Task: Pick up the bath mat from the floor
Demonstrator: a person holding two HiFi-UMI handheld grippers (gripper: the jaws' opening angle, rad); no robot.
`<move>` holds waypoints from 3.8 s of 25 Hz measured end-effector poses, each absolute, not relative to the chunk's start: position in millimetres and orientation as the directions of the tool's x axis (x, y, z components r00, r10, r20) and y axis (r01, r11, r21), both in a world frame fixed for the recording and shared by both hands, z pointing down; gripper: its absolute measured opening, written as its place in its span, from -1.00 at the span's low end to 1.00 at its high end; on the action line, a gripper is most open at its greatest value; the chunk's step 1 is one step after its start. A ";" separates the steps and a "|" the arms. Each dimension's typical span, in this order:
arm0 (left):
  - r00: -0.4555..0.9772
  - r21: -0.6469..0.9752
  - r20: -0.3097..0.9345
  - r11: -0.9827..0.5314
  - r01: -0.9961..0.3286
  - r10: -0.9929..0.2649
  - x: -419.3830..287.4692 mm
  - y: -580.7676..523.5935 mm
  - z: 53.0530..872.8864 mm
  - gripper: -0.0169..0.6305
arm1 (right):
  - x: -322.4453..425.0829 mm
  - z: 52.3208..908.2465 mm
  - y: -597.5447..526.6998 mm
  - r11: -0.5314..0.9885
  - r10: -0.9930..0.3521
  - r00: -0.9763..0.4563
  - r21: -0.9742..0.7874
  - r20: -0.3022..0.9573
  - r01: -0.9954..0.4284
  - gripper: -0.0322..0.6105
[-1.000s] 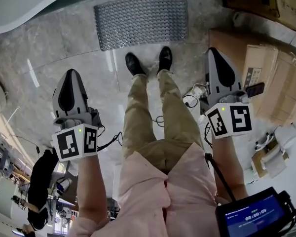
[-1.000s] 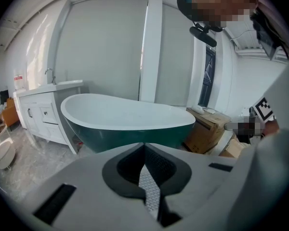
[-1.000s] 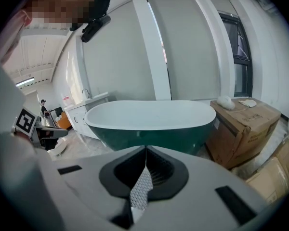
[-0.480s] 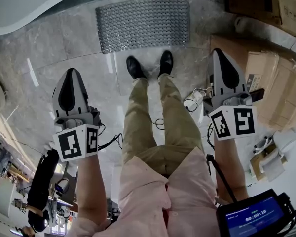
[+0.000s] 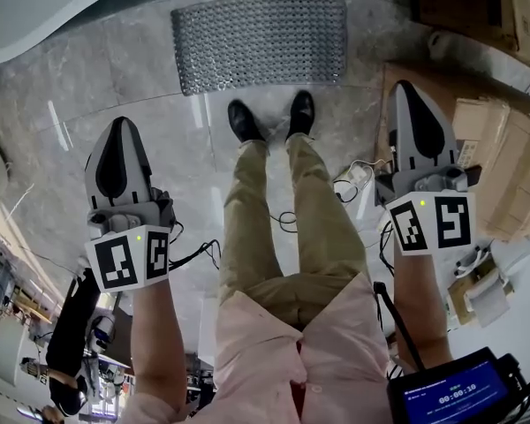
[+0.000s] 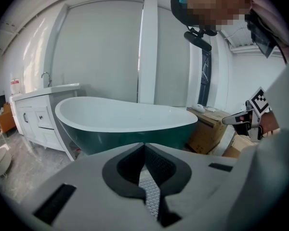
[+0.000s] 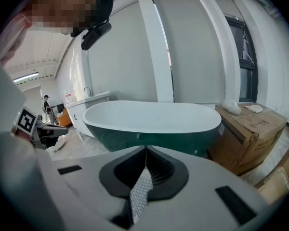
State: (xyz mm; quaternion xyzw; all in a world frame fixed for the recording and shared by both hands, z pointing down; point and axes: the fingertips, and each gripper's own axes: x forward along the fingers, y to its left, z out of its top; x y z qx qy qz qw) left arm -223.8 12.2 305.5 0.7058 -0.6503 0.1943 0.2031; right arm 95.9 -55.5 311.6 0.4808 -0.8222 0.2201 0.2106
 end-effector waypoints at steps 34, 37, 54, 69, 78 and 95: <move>0.062 0.005 0.509 -0.069 -0.998 -0.859 -232.4 12.9 446.2 -0.87 | 133.3 469.3 -49.7 0.412 -0.737 -0.419 -0.138 0.530 -0.901 -0.84; 0.063 -0.004 0.503 -0.075 -0.997 -0.862 -237.9 11.9 448.7 -0.87 | 133.0 472.0 -53.1 0.415 -0.743 -0.418 -0.130 0.523 -0.901 -0.84; 0.056 -0.014 0.493 -0.072 -0.997 -0.868 -259.7 -7.8 623.6 -0.87 | 145.6 649.3 -80.1 0.410 -0.750 -0.399 -0.103 0.528 -0.906 -0.84; -0.006 -0.045 0.521 -0.021 -0.999 -0.853 -292.3 -11.6 723.7 -0.87 | 141.4 742.6 -119.4 0.415 -0.744 -0.415 -0.123 0.523 -0.901 -0.84; -0.009 -0.042 0.520 -0.015 -0.999 -0.854 -314.2 -19.7 779.8 -0.87 | 136.2 760.5 -147.5 0.445 -0.758 -0.436 -0.103 0.485 -0.889 -0.84; 0.012 0.019 0.605 -0.001 -1.000 -0.796 -341.6 -21.7 856.4 -0.31 | 139.1 745.8 -162.2 0.435 -0.781 -0.404 -0.048 0.476 -0.899 -0.84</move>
